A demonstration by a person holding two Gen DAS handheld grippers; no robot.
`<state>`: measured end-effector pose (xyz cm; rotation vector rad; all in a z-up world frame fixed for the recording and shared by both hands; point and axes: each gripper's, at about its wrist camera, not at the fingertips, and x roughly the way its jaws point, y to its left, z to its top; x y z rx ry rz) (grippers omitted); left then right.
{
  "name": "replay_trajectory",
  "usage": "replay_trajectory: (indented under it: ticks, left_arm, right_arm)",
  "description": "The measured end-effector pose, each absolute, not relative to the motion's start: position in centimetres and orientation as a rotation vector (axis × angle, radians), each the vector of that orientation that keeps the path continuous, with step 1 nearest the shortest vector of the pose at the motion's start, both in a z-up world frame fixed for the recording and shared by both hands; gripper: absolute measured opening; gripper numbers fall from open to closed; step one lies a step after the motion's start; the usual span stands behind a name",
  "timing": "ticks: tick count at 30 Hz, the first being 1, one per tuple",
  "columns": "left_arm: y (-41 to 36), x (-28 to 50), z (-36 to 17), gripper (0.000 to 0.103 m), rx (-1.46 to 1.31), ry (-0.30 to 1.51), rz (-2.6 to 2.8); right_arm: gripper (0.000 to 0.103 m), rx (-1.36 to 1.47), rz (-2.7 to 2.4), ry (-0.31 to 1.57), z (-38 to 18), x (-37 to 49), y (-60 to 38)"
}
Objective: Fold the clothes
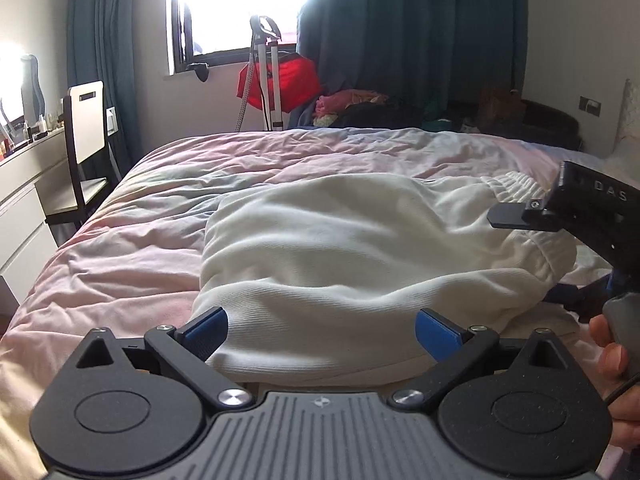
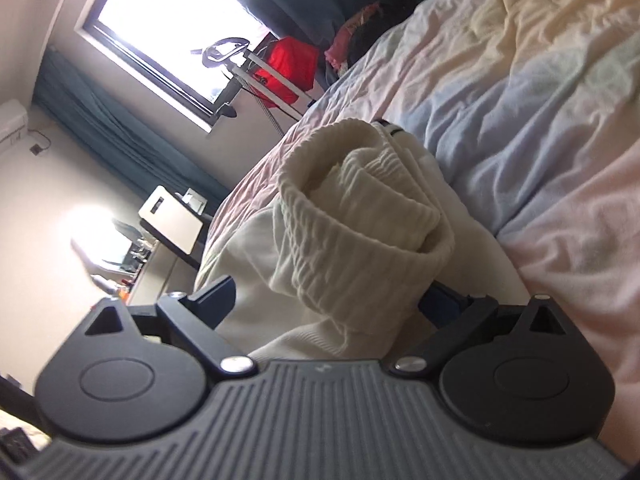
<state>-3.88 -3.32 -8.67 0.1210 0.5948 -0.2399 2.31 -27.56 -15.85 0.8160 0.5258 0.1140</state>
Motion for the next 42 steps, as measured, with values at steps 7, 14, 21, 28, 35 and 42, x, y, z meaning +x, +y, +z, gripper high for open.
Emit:
replay_trajectory:
  ticks: [7, 14, 21, 28, 35, 42]
  left_arm:
    - [-1.7, -4.4, -7.9, 0.101, -0.010, 0.575, -0.273]
    - [-0.6, -3.9, -7.4, 0.102, -0.112, 0.597, -0.273]
    - [-0.3, -3.0, -8.5, 0.102, -0.128, 0.671, -0.229]
    - [1.2, -2.4, -8.4, 0.102, -0.243, 0.697, -0.210]
    - [4.9, -1.4, -8.8, 0.102, -0.480, 0.749, -0.168]
    - [7.1, -0.6, -9.9, 0.102, -0.639, 0.788, -0.158]
  right_arm:
    - [0.029, 0.762, 0.029, 0.428, -14.4, 1.7, -28.2]
    - [0.028, 0.797, -0.144, 0.451, -15.4, 0.4, -32.8]
    - [0.069, 0.844, -0.173, 0.563, -18.0, 0.3, -32.9]
    - [0.091, 0.841, -0.086, 0.675, -19.5, 1.8, -31.8]
    - [0.092, 0.947, 0.121, 0.529, -17.8, 1.2, -31.2]
    - [0.091, 0.963, 0.194, 0.491, -17.2, 0.9, -31.2]
